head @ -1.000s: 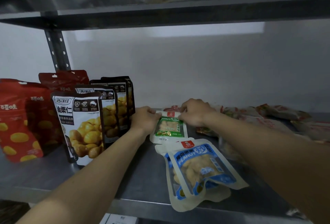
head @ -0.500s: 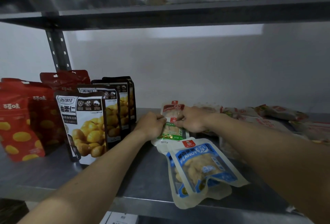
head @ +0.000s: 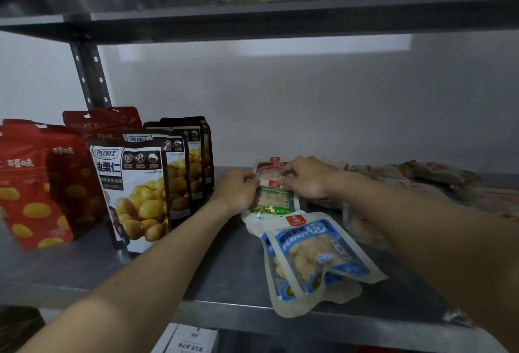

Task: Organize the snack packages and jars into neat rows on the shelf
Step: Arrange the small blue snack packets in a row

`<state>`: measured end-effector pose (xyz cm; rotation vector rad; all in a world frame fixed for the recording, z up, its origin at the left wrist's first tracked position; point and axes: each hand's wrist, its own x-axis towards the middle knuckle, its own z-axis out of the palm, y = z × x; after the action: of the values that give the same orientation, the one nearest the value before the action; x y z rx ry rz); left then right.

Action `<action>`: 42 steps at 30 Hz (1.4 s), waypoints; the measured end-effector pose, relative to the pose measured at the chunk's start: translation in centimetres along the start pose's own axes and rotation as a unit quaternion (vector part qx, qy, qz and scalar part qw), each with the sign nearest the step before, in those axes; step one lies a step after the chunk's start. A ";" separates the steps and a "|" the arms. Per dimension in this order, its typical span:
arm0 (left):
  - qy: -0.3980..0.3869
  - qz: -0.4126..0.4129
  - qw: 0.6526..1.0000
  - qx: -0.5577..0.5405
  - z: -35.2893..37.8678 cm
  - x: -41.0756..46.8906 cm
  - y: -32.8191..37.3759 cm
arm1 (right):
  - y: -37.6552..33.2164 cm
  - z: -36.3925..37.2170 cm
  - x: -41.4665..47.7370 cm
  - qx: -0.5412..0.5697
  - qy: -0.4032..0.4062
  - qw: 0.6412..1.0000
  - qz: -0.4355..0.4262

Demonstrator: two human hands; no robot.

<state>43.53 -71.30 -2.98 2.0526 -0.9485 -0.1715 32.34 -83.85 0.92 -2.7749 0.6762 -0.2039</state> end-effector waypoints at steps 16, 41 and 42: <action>-0.114 0.006 0.989 -0.095 -0.9 -0.6 0.9 | 0.1 0.0 -0.4 -0.079 -0.030 0.996 0.014; -0.102 0.018 0.983 -0.148 0.9 2.7 -0.9 | 2.2 0.7 2.2 -0.123 -0.020 0.991 -0.039; -0.100 0.014 0.984 -0.146 0.9 2.6 -0.8 | 2.2 0.7 2.2 -0.122 -0.014 0.992 -0.042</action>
<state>45.41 -73.37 -3.63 1.7737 -1.0088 -0.4800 33.51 -86.58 -0.24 -3.0367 0.6157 -0.1046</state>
